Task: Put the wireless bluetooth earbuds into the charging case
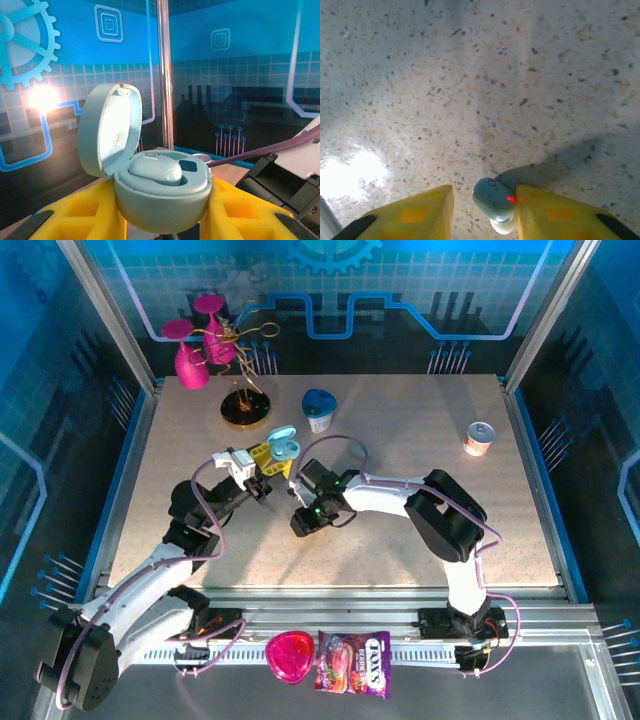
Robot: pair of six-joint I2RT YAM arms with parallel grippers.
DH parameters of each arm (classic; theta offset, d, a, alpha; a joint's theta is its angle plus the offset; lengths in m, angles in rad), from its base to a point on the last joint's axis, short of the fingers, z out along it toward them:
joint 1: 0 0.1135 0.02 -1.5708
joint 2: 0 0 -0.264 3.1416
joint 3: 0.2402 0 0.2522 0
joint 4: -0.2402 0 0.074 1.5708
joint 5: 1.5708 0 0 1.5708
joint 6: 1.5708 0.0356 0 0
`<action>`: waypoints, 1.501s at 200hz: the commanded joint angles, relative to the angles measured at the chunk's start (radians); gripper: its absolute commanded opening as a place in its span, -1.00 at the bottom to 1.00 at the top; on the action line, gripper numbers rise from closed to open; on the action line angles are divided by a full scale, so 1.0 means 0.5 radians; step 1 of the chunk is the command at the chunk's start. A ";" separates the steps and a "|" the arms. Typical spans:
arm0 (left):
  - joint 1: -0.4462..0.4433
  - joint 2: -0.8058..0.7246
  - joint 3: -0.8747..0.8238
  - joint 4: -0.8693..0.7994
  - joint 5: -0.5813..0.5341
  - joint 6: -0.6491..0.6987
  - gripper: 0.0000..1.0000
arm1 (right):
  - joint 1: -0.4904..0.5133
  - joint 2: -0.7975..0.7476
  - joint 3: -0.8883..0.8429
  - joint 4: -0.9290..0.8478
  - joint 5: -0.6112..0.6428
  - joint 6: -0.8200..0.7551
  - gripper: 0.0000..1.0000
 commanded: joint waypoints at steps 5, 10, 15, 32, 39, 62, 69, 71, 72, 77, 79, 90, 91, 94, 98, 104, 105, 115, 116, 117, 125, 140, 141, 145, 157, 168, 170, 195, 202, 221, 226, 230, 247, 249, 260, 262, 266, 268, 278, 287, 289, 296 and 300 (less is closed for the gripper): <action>0.020 -0.003 0.018 0.039 -0.004 -0.008 -0.36 | 0.003 -0.016 -0.019 0.031 -0.093 -0.006 -0.29; 0.020 -0.007 0.017 0.036 -0.004 -0.008 -0.36 | 0.003 -0.025 -0.023 0.040 -0.103 -0.004 -0.29; 0.022 -0.007 0.016 0.035 -0.007 -0.006 -0.36 | 0.004 -0.034 -0.030 0.052 -0.111 0.000 -0.29; 0.022 -0.004 0.012 0.041 -0.010 -0.008 -0.36 | 0.004 -0.043 -0.042 0.055 -0.112 -0.001 -0.31; 0.020 0.001 0.010 0.050 -0.012 -0.009 -0.36 | 0.004 -0.037 -0.041 0.047 -0.105 -0.011 -0.34; 0.020 0.008 0.010 0.059 -0.010 -0.011 -0.36 | -0.001 -0.015 -0.037 0.011 -0.076 -0.019 -0.37; 0.020 0.007 0.010 0.060 -0.010 -0.012 -0.36 | 0.002 -0.015 -0.036 0.000 -0.076 -0.016 -0.38; 0.020 0.006 0.010 0.060 -0.010 -0.012 -0.36 | 0.002 -0.015 -0.037 -0.002 -0.076 -0.015 -0.38; 0.020 0.006 0.012 0.058 -0.012 -0.012 -0.36 | 0.000 -0.016 -0.037 -0.003 -0.076 -0.015 -0.38; 0.022 0.005 0.010 0.056 -0.010 -0.010 -0.36 | 0.002 -0.018 -0.042 -0.002 -0.079 -0.015 -0.40; 0.021 0.007 0.011 0.056 -0.010 -0.010 -0.36 | 0.002 -0.022 -0.044 -0.003 -0.080 -0.015 -0.41; 0.020 0.006 0.007 0.051 -0.014 -0.009 -0.36 | 0.004 -0.035 -0.055 0.001 -0.081 -0.012 -0.44; 0.022 0.006 0.007 0.051 -0.015 -0.007 -0.36 | 0.004 -0.037 -0.056 0.000 -0.080 -0.012 -0.44; 0.020 0.006 0.009 0.051 -0.014 -0.006 -0.36 | 0.003 -0.039 -0.060 0.000 -0.080 -0.012 -0.44; 0.020 0.005 0.007 0.053 -0.013 -0.006 -0.36 | 0.003 -0.044 -0.063 0.000 -0.081 -0.012 -0.45; 0.020 0.006 0.005 0.058 -0.016 -0.009 -0.36 | 0.003 -0.049 -0.067 0.000 -0.082 -0.012 -0.46; 0.020 0.007 0.004 0.059 -0.016 -0.010 -0.36 | 0.002 -0.049 -0.067 0.000 -0.080 -0.012 -0.46; 0.020 0.010 0.003 0.058 -0.015 -0.010 -0.36 | 0.003 -0.057 -0.073 0.000 -0.071 -0.012 -0.46; 0.020 0.009 0.002 0.057 -0.016 -0.010 -0.36 | 0.004 -0.059 -0.075 0.000 -0.072 -0.013 -0.46; 0.020 0.009 0.001 0.058 -0.016 -0.011 -0.36 | 0.003 -0.058 -0.074 0.000 -0.071 -0.013 -0.46; 0.022 0.009 0.002 0.062 -0.016 -0.015 -0.36 | 0.002 -0.061 -0.077 -0.005 -0.068 -0.012 -0.47; 0.022 0.008 0.006 0.060 -0.016 -0.015 -0.36 | 0.002 -0.067 -0.087 -0.004 -0.056 -0.007 -0.49; 0.021 0.008 0.006 0.060 -0.016 -0.015 -0.36 | 0.002 -0.067 -0.086 -0.005 -0.054 -0.006 -0.49; 0.021 0.006 0.004 0.061 -0.015 -0.015 -0.36 | 0.001 -0.071 -0.089 -0.007 -0.048 -0.003 -0.51; 0.020 0.006 0.005 0.059 -0.016 -0.015 -0.36 | 0.001 -0.091 -0.108 0.004 -0.022 0.009 -0.55; 0.020 0.003 0.005 0.055 -0.016 -0.015 -0.36 | -0.003 -0.111 -0.124 0.013 -0.003 0.021 -0.56; 0.020 0.002 0.004 0.056 -0.014 -0.015 -0.36 | -0.006 -0.116 -0.127 0.014 0.002 0.023 -0.56; 0.022 0.002 0.003 0.055 -0.013 -0.016 -0.36 | -0.024 -0.180 -0.172 0.033 0.047 0.053 -0.59; 0.020 0.002 0.004 0.053 -0.012 -0.018 -0.36 | -0.031 -0.200 -0.188 0.041 0.060 0.063 -0.59; 0.022 0.008 0.004 0.055 -0.010 -0.015 -0.36 | -0.053 -0.269 -0.241 0.063 0.107 0.091 -0.59; 0.020 0.012 0.005 0.055 -0.011 -0.014 -0.36 | -0.063 -0.292 -0.260 0.071 0.123 0.098 -0.59; 0.020 0.014 0.002 0.055 -0.010 -0.015 -0.36 | -0.071 -0.309 -0.275 0.082 0.135 0.108 -0.59; 0.020 0.029 0.006 0.060 -0.005 -0.015 -0.36 | -0.109 -0.422 -0.355 0.132 0.179 0.142 -0.59; 0.020 0.031 0.007 0.061 -0.004 -0.015 -0.36 | -0.116 -0.436 -0.363 0.135 0.184 0.146 -0.59; 0.020 0.047 0.013 0.066 0.005 -0.015 -0.36 | -0.141 -0.519 -0.411 0.149 0.220 0.159 -0.58; 0.020 0.048 0.013 0.071 0.004 -0.017 -0.36 | -0.148 -0.537 -0.419 0.150 0.227 0.160 -0.58; 0.020 0.054 0.015 0.072 0.007 -0.019 -0.36 | -0.156 -0.571 -0.432 0.152 0.246 0.161 -0.58; 0.020 0.058 0.016 0.074 0.006 -0.018 -0.36 | -0.161 -0.592 -0.440 0.153 0.254 0.162 -0.58; 0.021 0.074 0.023 0.085 0.013 -0.026 -0.36 | -0.186 -0.686 -0.474 0.150 0.299 0.158 -0.58; 0.017 0.089 0.028 0.096 0.023 -0.035 -0.36 | -0.213 -0.778 -0.497 0.136 0.338 0.139 -0.58; 0.017 0.093 0.031 0.099 0.023 -0.037 -0.36 | -0.218 -0.801 -0.499 0.129 0.344 0.136 -0.58; 0.017 0.107 0.034 0.108 0.032 -0.047 -0.36 | -0.238 -0.877 -0.507 0.107 0.374 0.113 -0.58; 0.017 0.116 0.037 0.118 0.041 -0.053 -0.36 | -0.251 -0.922 -0.512 0.092 0.393 0.100 -0.58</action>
